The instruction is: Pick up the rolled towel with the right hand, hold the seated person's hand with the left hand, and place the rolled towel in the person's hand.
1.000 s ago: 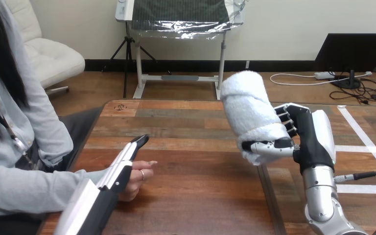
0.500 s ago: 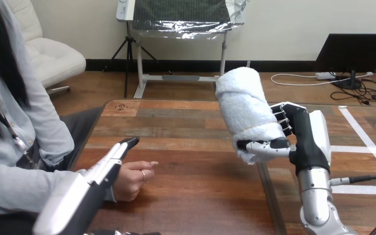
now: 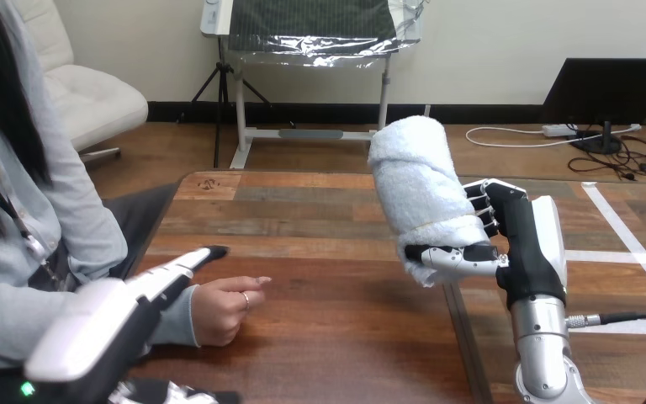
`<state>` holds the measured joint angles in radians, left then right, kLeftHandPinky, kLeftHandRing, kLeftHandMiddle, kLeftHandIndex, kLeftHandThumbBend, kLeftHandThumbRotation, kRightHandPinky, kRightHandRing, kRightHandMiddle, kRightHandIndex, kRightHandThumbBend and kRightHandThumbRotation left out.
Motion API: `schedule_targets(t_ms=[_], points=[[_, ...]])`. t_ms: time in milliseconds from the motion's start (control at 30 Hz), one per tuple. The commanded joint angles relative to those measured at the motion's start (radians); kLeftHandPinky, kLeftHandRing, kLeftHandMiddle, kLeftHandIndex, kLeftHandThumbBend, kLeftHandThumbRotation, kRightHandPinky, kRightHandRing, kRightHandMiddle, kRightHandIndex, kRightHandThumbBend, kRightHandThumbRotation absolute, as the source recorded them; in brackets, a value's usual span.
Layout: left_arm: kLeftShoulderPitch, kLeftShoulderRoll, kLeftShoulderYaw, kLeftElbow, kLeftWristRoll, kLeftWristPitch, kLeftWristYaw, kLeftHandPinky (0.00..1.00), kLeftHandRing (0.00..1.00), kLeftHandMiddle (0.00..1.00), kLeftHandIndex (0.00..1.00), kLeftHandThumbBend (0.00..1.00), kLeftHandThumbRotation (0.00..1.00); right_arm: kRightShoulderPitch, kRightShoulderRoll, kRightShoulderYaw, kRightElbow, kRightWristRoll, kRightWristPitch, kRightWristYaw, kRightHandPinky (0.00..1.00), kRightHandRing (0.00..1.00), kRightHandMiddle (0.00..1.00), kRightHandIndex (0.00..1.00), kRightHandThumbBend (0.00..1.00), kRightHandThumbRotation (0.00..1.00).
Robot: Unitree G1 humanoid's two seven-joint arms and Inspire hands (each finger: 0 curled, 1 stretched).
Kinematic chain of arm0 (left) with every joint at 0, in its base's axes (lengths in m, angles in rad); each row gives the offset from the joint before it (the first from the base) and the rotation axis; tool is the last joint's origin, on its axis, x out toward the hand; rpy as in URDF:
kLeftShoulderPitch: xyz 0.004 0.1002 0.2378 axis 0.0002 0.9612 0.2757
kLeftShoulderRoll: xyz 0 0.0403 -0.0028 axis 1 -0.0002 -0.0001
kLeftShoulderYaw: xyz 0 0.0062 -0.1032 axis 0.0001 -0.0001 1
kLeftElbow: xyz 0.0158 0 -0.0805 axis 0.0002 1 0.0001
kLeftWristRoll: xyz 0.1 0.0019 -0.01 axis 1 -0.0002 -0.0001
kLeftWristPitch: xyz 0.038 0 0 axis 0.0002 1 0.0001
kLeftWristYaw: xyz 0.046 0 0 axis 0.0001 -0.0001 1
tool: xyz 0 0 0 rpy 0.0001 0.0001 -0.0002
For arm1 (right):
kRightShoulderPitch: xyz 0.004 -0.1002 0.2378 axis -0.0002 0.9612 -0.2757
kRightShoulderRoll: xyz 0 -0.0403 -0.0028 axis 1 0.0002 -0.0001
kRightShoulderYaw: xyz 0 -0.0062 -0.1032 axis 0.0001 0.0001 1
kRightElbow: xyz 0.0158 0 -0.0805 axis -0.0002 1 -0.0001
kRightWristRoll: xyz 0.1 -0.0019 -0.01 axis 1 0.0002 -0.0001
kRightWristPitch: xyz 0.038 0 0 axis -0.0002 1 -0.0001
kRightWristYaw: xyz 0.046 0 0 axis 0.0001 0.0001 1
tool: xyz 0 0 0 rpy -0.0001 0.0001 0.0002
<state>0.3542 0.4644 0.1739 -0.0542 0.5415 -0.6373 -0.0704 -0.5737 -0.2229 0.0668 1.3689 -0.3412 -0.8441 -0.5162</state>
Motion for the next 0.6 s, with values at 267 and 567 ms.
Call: schedule_targets(t_ms=[267, 567], points=[[-0.172, 0.156, 0.040, -0.073, 0.005, 0.084, -0.057, 0.80, 0.85, 0.87, 0.88, 1.00, 0.25, -0.036, 0.001, -0.011, -0.075, 0.011, -0.063, -0.010, 0.31, 0.36, 0.44, 0.47, 0.83, 0.00], [-0.255, 0.217, 0.027, -0.033, -0.015, 0.111, -0.093, 0.80, 0.85, 0.87, 0.88, 1.00, 0.26, -0.025, 0.002, -0.010, -0.079, 0.011, -0.064, -0.003, 0.31, 0.36, 0.44, 0.47, 0.82, 0.00]])
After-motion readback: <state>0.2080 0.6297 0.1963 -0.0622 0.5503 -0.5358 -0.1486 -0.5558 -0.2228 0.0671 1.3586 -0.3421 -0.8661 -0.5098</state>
